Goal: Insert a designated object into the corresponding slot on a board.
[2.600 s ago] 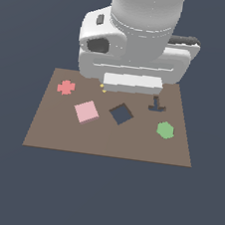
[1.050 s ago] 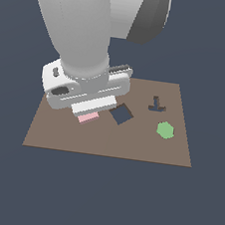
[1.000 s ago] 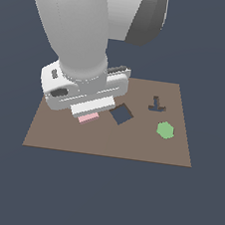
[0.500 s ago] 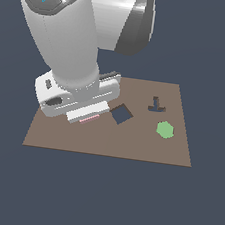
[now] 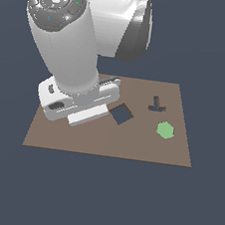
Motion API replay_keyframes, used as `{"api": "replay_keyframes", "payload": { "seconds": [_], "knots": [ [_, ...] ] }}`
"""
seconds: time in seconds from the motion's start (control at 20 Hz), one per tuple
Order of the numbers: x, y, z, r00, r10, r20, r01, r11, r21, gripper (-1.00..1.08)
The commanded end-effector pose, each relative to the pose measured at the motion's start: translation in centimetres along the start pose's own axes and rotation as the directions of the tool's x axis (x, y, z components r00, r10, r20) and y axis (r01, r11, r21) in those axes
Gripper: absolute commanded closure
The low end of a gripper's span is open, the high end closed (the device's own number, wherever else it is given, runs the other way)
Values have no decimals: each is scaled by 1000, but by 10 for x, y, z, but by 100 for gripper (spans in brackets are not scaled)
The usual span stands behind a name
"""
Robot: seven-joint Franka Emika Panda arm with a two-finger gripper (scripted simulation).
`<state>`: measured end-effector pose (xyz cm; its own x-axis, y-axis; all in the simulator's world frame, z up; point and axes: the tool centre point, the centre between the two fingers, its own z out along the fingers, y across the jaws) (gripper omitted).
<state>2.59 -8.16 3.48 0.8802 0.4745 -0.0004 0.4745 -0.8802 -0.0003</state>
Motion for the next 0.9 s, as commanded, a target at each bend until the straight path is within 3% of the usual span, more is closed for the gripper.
{"api": "replay_keyframes", "payload": {
  "seconds": [0.0,0.05,0.1,0.85],
  "knots": [
    [0,0,5,1000,-2,0,2,1000,0,-92],
    [0,0,5,1000,-2,0,2,1000,0,-92],
    [0,0,5,1000,-2,0,2,1000,0,108],
    [4,-8,3,1000,-14,-1,14,1000,-1,108]
  ]
}}
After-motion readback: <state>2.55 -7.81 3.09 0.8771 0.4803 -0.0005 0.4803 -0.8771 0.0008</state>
